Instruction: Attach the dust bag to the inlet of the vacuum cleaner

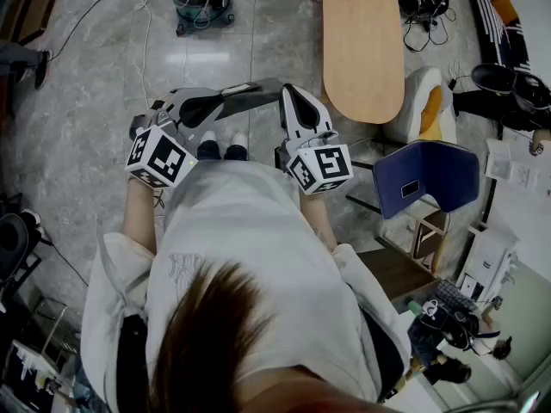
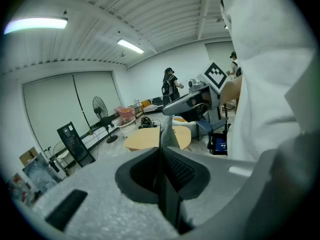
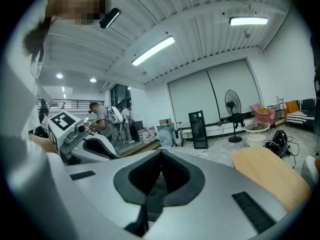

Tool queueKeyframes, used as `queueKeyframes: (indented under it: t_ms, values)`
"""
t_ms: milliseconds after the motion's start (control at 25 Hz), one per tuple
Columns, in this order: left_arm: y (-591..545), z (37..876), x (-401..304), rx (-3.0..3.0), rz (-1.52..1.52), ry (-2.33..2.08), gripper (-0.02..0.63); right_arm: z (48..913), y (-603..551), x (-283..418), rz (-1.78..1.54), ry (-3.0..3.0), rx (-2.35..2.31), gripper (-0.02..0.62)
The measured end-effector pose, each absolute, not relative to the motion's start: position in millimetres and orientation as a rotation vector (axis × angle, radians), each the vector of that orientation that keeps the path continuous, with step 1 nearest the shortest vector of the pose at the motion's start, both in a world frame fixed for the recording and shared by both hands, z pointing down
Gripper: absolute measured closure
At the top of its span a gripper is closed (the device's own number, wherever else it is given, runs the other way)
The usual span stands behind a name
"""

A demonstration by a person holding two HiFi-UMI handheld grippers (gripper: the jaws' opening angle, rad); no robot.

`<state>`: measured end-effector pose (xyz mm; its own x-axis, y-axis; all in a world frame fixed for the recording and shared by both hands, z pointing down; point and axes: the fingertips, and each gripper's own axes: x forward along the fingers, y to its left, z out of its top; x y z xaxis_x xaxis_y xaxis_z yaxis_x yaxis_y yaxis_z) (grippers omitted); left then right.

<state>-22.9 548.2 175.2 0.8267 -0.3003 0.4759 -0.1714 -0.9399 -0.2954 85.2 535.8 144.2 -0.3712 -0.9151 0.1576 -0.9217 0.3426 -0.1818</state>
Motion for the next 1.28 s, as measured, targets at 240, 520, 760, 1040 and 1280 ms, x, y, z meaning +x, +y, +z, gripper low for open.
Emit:
queueKeyframes:
  t_ms: [240,520,760,1040,1280]
  values:
    - [553,177,-17,-2.776,-0.774,0.388,0.569,145,541,93,0.370,-2.565,1.737,0.594]
    - [562,177,-10,-2.769,-0.769,0.431,0.569,142,548,100,0.339,-2.602,1.714,0.594]
    - [569,181,-2,-2.764,-0.764,0.477,0.569,138,553,107,0.315,-2.669,1.686,0.592]
    - [559,183,-6,-2.774,-0.768,0.510,0.569,146,545,104,0.324,-2.641,1.653,0.592]
    - [531,191,-18,-2.793,-0.770,0.510,0.569,151,520,95,0.366,-2.650,1.648,0.592]
